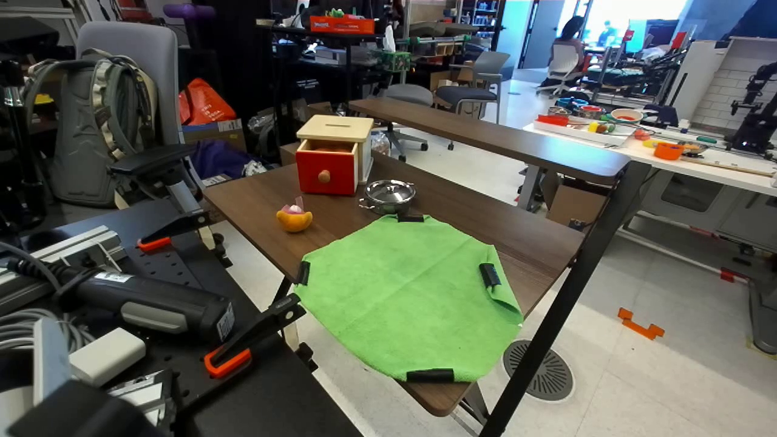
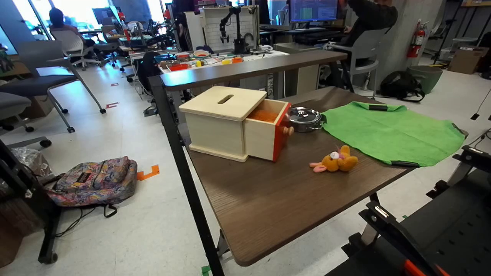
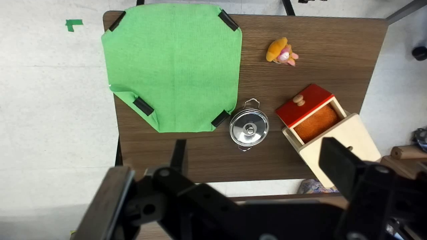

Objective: Pick up the lid from the pot and put it on the table

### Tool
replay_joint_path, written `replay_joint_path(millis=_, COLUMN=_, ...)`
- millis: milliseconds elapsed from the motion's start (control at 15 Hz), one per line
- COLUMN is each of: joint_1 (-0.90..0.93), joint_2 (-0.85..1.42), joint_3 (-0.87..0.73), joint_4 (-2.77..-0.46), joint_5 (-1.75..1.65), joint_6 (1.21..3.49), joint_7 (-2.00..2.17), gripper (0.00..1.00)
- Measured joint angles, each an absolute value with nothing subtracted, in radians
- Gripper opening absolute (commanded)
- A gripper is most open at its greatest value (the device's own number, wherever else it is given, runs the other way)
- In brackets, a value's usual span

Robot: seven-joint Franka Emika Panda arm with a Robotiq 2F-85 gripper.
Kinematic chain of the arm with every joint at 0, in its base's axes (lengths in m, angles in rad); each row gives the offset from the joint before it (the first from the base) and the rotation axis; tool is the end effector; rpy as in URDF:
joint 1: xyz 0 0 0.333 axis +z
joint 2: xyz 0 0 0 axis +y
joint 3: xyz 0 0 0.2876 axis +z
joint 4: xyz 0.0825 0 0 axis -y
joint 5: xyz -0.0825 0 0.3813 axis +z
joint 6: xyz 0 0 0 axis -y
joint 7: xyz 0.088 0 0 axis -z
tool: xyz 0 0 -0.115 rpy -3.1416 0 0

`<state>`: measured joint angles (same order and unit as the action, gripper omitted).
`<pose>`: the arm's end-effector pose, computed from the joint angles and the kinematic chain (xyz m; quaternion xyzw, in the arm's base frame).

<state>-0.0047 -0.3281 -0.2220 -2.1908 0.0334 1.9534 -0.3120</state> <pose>0.4608 -0.1097 0.4908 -0.9970 -0.0412 -0.0533 0.0386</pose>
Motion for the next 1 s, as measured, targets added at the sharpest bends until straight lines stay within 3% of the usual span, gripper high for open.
replay_joint_path(millis=1000, joint_1=-0.005, joint_2=-0.250, joint_3=-0.156, joint_4=-2.202, joint_5=0.030, joint_6=2.027, joint_7=-0.273, gripper=1.00)
